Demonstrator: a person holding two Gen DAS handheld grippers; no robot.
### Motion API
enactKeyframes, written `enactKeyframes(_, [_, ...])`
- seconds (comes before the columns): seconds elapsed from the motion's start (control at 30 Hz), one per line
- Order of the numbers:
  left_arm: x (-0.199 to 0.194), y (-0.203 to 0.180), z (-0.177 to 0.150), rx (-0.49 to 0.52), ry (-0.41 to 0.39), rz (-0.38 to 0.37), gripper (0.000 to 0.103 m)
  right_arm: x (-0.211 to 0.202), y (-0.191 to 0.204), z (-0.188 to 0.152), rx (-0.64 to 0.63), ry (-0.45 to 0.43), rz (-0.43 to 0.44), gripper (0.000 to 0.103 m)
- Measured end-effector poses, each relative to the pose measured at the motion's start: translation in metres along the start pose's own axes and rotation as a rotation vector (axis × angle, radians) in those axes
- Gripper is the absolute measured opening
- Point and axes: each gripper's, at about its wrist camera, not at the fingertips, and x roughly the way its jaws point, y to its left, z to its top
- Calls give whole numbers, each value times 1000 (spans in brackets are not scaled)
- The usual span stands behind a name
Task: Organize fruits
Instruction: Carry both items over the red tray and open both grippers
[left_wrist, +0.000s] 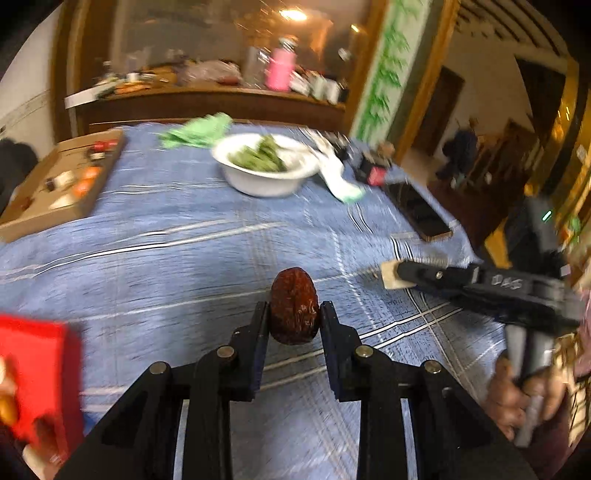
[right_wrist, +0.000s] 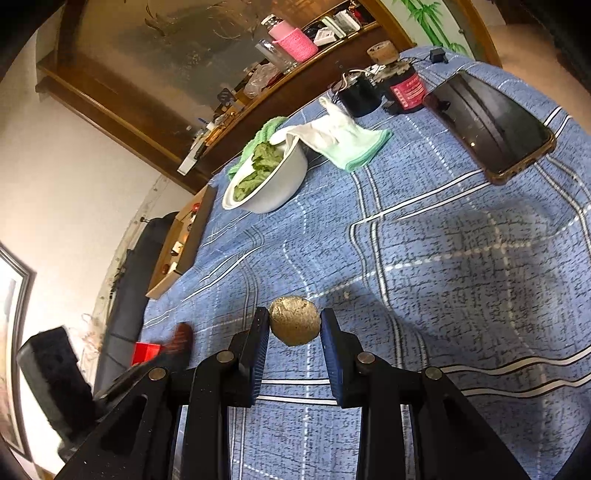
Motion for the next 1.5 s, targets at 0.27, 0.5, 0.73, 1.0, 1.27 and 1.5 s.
enactKeyframes(0.27, [-103, 117, -39, -308, -112, 124, 26, 22, 32, -25, -87, 77, -38, 30])
enactKeyframes(0.5, [-161, 208, -80, -489, -171, 284, 26, 41, 104, -66, -166, 162, 44, 31])
enactKeyframes(0.73, [-166, 233, -103, -509, -158, 318, 26, 83, 214, -116, -350, 299, 156, 32])
enactKeyframes(1.0, [-158, 241, -115, -518, -138, 278, 26, 141, 273, -151, -447, 378, 107, 32])
enactKeyframes(1.27, [-179, 253, -123, -566, -196, 246, 53, 174, 292, -152, -485, 344, 23, 38])
enactKeyframes(1.5, [-190, 247, -122, -547, -218, 238, 57, 161, 300, -144, -469, 290, 34, 50])
